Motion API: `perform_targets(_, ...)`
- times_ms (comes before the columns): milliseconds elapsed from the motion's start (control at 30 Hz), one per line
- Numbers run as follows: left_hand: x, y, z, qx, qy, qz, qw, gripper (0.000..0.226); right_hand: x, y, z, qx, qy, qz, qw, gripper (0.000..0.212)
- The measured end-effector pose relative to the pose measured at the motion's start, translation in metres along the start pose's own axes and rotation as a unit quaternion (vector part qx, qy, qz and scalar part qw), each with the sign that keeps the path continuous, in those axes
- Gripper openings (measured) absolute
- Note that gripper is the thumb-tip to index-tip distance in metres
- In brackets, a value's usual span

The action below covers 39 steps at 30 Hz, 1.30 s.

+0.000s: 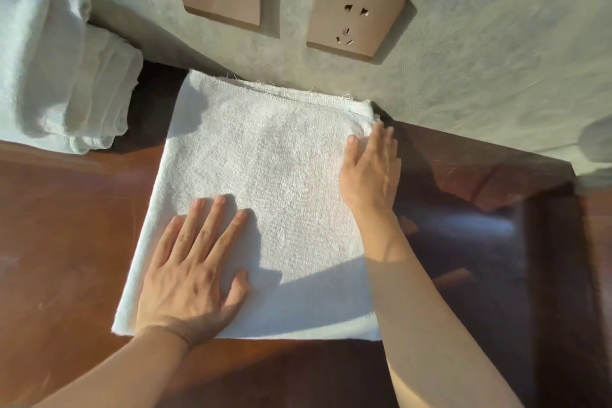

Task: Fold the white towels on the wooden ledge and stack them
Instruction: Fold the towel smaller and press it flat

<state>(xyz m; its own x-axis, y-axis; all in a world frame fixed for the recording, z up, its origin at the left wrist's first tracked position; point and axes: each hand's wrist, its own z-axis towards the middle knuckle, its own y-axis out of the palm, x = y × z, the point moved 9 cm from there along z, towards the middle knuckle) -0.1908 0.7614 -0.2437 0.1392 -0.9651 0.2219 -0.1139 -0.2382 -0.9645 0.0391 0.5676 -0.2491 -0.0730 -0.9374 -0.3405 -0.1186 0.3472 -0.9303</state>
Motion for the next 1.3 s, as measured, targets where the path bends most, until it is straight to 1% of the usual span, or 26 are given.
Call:
perform_targets(100, 0.001, 0.000, -0.001, 0.000, 0.001, -0.004, 1.000, 0.080, -0.030, 0.004, -0.021, -0.008, -0.140, -0.090, 0.986, 0.066)
perform_targets(133, 0.001, 0.000, -0.001, 0.001, 0.000, -0.004, 1.000, 0.079, -0.033, 0.009, -0.026, -0.015, -0.177, -0.105, 0.979, 0.067)
perform_targets(167, 0.001, -0.001, -0.001, 0.002, 0.000, -0.003, 1.000, 0.079, -0.033, 0.013, -0.024, -0.027, -0.190, -0.112, 0.975, 0.068)
perform_targets(200, 0.001, -0.001, 0.000, 0.001, -0.001, -0.002, 1.000, 0.079, -0.030, 0.013, -0.017, -0.035, -0.173, -0.110, 0.978, 0.071)
perform_targets(300, 0.000, -0.001, 0.000, -0.002, 0.000, 0.002, 1.000, 0.079, -0.011, 0.006, 0.005, -0.020, -0.024, -0.101, 0.994, 0.077)
perform_targets(333, 0.000, 0.000, 0.000, -0.002, 0.000, 0.004, 1.000, 0.079, -0.020, 0.004, -0.002, -0.005, -0.017, -0.110, 0.994, 0.076)
perform_targets(367, 0.000, 0.000, 0.000, -0.003, 0.000, 0.005, 1.000, 0.079, -0.039, 0.006, -0.017, 0.007, -0.053, -0.108, 0.993, 0.074)
perform_targets(400, 0.000, 0.001, 0.000, -0.002, 0.000, 0.003, 1.000, 0.078, -0.064, 0.012, -0.039, 0.012, -0.124, -0.089, 0.988, 0.071)
perform_targets(467, -0.001, 0.001, 0.000, 0.002, 0.000, -0.006, 1.000, 0.078, -0.100, 0.033, -0.087, -0.023, -0.274, -0.076, 0.958, 0.066)
perform_targets(500, -0.001, 0.000, 0.000, 0.005, 0.001, -0.008, 1.000, 0.078, -0.103, 0.041, -0.093, -0.033, -0.312, -0.087, 0.946, 0.064)
perform_targets(533, -0.001, 0.000, 0.000, 0.004, 0.002, -0.006, 1.000, 0.078, -0.099, 0.044, -0.082, -0.037, -0.315, -0.092, 0.944, 0.062)
perform_targets(567, 0.000, 0.001, 0.000, 0.003, 0.003, -0.005, 1.000, 0.078, -0.089, 0.044, -0.061, -0.030, -0.281, -0.097, 0.954, 0.062)
perform_targets(633, 0.000, 0.000, 0.000, 0.003, 0.001, -0.006, 1.000, 0.078, -0.069, 0.032, -0.020, -0.013, -0.173, -0.115, 0.978, 0.062)
perform_targets(667, -0.001, 0.000, 0.000, 0.004, -0.001, -0.004, 1.000, 0.078, -0.065, 0.025, -0.010, -0.014, -0.128, -0.107, 0.986, 0.062)
perform_targets(700, -0.001, 0.000, 0.000, 0.004, -0.003, -0.001, 1.000, 0.078, -0.066, 0.019, -0.013, -0.013, -0.104, -0.091, 0.990, 0.063)
perform_targets(767, -0.002, 0.001, 0.000, 0.001, -0.002, 0.000, 1.000, 0.078, -0.076, 0.010, -0.054, 0.016, -0.104, -0.050, 0.993, 0.061)
perform_targets(833, -0.002, 0.001, 0.000, 0.001, -0.002, -0.007, 1.000, 0.078, -0.074, 0.012, -0.117, 0.021, -0.124, -0.035, 0.991, 0.059)
perform_targets(900, -0.001, 0.001, 0.000, 0.000, -0.002, -0.011, 1.000, 0.078, -0.057, 0.023, -0.162, 0.017, -0.145, -0.062, 0.987, 0.059)
perform_targets(933, -0.001, 0.001, 0.000, -0.002, -0.002, -0.011, 1.000, 0.078, -0.049, 0.028, -0.171, 0.022, -0.154, -0.078, 0.985, 0.058)
perform_targets(1000, -0.001, 0.002, 0.001, -0.004, -0.006, -0.012, 1.000, 0.078, -0.042, 0.032, -0.170, 0.037, -0.152, -0.097, 0.983, 0.057)
perform_targets(1100, -0.002, 0.003, 0.001, -0.018, -0.016, -0.016, 1.000, 0.078, -0.049, 0.031, -0.167, 0.043, -0.147, -0.088, 0.984, 0.058)
perform_targets(1200, 0.000, 0.001, 0.001, -0.022, -0.001, -0.018, 1.000, 0.074, -0.049, 0.032, -0.167, 0.049, -0.154, -0.083, 0.983, 0.059)
perform_targets(1300, -0.001, -0.017, 0.017, 0.020, 0.027, -0.034, 0.999, 0.058, -0.045, 0.033, -0.167, 0.061, -0.159, -0.090, 0.981, 0.060)
